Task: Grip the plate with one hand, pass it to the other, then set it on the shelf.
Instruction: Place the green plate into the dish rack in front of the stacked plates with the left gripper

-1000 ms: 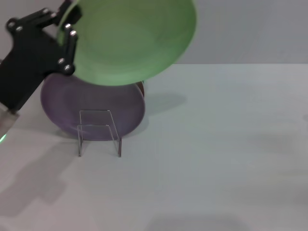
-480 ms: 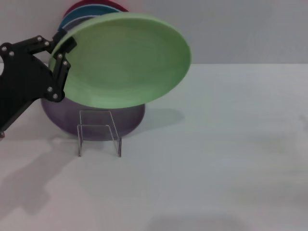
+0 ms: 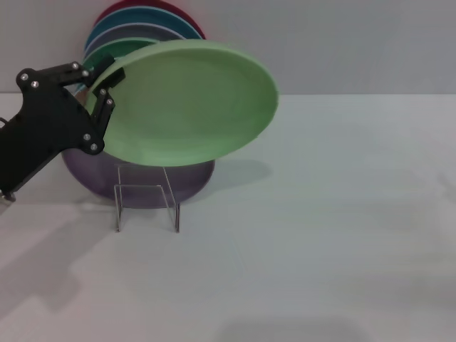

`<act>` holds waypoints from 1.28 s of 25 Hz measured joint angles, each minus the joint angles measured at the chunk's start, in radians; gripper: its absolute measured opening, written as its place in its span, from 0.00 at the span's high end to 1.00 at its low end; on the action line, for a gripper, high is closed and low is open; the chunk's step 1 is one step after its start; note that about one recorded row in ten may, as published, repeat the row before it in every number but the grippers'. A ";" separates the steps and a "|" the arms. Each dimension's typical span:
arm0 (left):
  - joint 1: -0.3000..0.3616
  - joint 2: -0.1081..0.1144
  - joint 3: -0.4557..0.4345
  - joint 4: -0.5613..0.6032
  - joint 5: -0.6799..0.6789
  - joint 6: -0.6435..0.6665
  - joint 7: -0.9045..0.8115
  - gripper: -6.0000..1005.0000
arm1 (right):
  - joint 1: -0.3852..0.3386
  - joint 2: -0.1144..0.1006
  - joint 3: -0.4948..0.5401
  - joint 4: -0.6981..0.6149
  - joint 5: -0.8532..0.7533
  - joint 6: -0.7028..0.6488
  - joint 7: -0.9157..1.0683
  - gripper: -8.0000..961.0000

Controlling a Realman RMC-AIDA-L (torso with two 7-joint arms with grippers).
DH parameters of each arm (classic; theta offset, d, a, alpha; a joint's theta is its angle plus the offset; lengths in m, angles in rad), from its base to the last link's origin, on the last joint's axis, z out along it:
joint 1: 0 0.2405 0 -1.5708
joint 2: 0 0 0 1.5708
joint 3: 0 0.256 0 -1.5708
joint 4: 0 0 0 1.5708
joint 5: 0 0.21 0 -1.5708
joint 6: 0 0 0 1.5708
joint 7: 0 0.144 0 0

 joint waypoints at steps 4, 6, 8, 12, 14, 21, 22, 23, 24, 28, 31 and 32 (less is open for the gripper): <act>-0.004 0.005 -0.011 0.009 0.009 0.022 -0.001 0.91 | 0.000 0.000 0.000 -0.001 0.000 0.013 -0.013 0.15; -0.005 0.005 -0.027 0.012 0.024 0.023 -0.001 0.90 | -0.001 0.000 0.000 -0.001 0.000 0.014 -0.013 0.15; -0.005 0.005 -0.053 0.018 0.048 0.024 -0.002 0.90 | -0.001 0.000 0.000 -0.001 0.000 0.015 -0.013 0.15; -0.005 0.006 -0.096 0.026 0.094 0.025 -0.002 0.90 | -0.001 0.000 0.000 -0.001 0.000 0.016 -0.013 0.15; -0.002 0.006 -0.099 0.031 0.102 0.030 -0.003 0.90 | -0.001 0.000 0.000 -0.001 0.000 0.020 -0.013 0.15; 0.001 0.006 -0.102 0.044 0.106 0.043 -0.003 0.90 | 0.004 -0.001 -0.003 -0.001 0.002 0.038 -0.015 0.15; 0.001 0.006 -0.102 0.044 0.106 0.043 -0.003 0.90 | 0.004 -0.001 -0.003 -0.001 0.002 0.038 -0.015 0.15; 0.001 0.006 -0.102 0.044 0.106 0.043 -0.003 0.90 | 0.004 -0.001 -0.003 -0.001 0.003 0.038 -0.015 0.15; 0.003 0.006 -0.102 0.045 0.107 0.047 -0.003 0.89 | 0.005 -0.001 -0.003 -0.001 0.004 0.039 -0.015 0.15; 0.006 -0.005 -0.105 0.053 0.106 0.090 -0.004 0.89 | 0.010 -0.001 -0.001 -0.005 0.010 0.039 -0.015 0.15; 0.017 -0.035 -0.149 0.056 0.105 0.114 -0.004 0.89 | 0.013 -0.002 0.001 -0.007 0.010 0.039 -0.015 0.15; 0.017 -0.035 -0.149 0.056 0.105 0.114 -0.004 0.89 | 0.014 -0.002 0.001 -0.007 0.010 0.039 -0.015 0.15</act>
